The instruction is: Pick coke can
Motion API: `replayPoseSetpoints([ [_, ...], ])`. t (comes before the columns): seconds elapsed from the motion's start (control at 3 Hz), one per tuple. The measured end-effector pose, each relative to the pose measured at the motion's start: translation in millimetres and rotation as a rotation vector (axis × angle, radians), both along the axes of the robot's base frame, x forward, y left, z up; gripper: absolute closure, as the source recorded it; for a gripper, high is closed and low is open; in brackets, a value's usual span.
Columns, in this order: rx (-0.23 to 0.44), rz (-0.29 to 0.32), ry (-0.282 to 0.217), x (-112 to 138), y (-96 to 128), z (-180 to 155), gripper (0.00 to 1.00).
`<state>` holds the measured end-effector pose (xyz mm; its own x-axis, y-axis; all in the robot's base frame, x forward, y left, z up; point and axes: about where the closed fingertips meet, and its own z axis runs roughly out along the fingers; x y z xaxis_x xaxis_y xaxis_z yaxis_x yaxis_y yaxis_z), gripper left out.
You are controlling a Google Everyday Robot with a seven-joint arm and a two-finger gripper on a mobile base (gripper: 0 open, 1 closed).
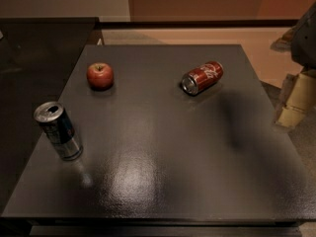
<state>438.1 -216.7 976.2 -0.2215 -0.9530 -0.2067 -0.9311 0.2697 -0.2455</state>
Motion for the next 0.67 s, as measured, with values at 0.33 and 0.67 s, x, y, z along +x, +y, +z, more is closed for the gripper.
replayPoseSetpoints([
  [0.33,0.000,0.000,0.000,0.0,0.0,0.0,0.00],
  [0.67,-0.003,0.013,-0.015,4.5,1.9,0.5,0.00],
])
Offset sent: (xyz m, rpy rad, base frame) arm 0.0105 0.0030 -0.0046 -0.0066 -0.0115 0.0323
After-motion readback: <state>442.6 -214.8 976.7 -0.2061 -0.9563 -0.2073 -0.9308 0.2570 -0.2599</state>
